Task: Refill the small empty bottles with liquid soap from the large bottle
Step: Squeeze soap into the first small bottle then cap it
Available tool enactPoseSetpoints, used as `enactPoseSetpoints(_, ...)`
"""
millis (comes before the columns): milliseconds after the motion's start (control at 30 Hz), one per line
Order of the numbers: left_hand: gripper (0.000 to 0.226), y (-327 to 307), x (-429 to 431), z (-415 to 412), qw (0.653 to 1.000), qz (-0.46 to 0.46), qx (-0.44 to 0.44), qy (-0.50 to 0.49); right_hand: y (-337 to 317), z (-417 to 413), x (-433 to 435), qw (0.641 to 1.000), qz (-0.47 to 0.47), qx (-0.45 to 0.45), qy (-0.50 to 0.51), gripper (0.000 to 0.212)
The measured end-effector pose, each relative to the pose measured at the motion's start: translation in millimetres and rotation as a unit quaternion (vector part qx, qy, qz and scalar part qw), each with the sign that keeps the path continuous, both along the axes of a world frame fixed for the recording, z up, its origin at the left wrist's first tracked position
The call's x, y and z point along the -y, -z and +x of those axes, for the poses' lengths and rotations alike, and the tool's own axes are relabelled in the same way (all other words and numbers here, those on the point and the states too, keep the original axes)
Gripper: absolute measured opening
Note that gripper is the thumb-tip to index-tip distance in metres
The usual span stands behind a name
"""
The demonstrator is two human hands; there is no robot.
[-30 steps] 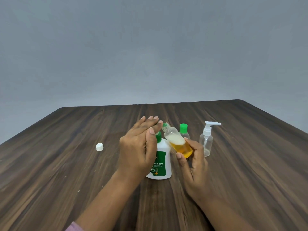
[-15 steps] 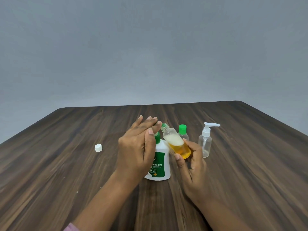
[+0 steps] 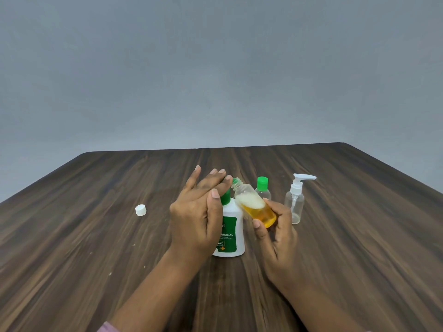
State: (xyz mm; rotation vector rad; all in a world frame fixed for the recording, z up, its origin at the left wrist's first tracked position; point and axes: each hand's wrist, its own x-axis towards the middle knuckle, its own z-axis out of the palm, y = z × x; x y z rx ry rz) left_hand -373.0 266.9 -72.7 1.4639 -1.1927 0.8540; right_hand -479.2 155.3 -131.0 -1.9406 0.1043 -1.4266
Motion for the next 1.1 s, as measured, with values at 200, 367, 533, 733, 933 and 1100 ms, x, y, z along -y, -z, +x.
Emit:
enactPoseSetpoints(200,0.043,-10.6,-0.3,-0.8,1.0,0.021,0.009,-0.013,0.4,0.7,0.1,1.0,0.008,-0.002,-0.01,0.031)
enactPoseSetpoints(367,0.042,-13.5,-0.5,-0.8,0.999,0.027,0.014,-0.016,-1.6,2.0,0.2,1.0,0.012,0.007,-0.017,0.032)
enactPoseSetpoints(533,0.044,-3.8,0.8,-2.0,1.0,0.015,0.002,-0.009,-0.4,1.9,-0.2,1.0,0.007,0.003,-0.008,0.031)
enactPoseSetpoints(733,0.043,5.0,-1.1,-0.8,1.0,0.008,0.006,0.0,1.7,-1.4,0.5,1.0,0.009,-0.011,-0.003,0.03)
enactPoseSetpoints(933,0.043,-13.7,-4.0,-3.2,0.999,0.028,0.011,-0.014,-0.3,0.3,1.0,1.0,0.015,-0.004,-0.013,0.03)
enactPoseSetpoints(1100,0.043,-17.1,-3.8,-3.0,0.999,0.035,0.015,-0.014,-0.6,1.6,0.8,1.0,0.018,-0.006,-0.019,0.032)
